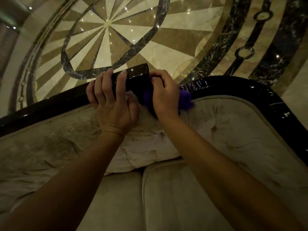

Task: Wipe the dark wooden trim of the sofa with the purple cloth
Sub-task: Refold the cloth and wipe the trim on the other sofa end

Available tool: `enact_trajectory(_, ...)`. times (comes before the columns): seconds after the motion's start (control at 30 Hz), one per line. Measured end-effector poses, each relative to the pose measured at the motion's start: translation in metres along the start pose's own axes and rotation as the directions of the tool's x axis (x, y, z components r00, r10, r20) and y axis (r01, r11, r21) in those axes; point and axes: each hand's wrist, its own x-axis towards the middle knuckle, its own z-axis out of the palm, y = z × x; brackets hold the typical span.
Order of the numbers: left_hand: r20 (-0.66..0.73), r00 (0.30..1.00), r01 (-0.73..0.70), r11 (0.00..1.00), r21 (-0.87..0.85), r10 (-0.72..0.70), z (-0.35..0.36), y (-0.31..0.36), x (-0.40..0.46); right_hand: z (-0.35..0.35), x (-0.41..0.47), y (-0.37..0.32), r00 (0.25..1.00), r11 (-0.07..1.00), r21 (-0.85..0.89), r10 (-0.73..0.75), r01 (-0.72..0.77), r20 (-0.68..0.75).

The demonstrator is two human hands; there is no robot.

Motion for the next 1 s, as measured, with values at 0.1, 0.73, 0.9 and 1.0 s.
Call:
enact_trajectory(0.1,0.002,1.000,-0.003,1.000,0.000,0.003,0.000,-0.002,-0.001,0.000,-0.006,-0.006,0.999,0.997,0.069,-0.033,0.031,0.039)
enact_trajectory(0.73,-0.017,1.000,-0.006,1.000,0.005,0.006,-0.001,-0.001,0.000,-0.010,0.006,0.010,0.974,0.816,-0.531,-0.184,0.226,0.131)
enact_trajectory(0.9,-0.016,0.999,-0.035,0.999,0.028,0.036,0.000,-0.004,0.000,0.004,0.008,-0.032,0.954,0.890,0.354,0.232,-0.287,0.188)
enact_trajectory(1.0,-0.010,1.000,-0.026,0.998,0.064,0.027,0.002,-0.005,-0.001,0.014,0.005,-0.038,0.994,0.914,0.398,0.049,-0.084,0.097)
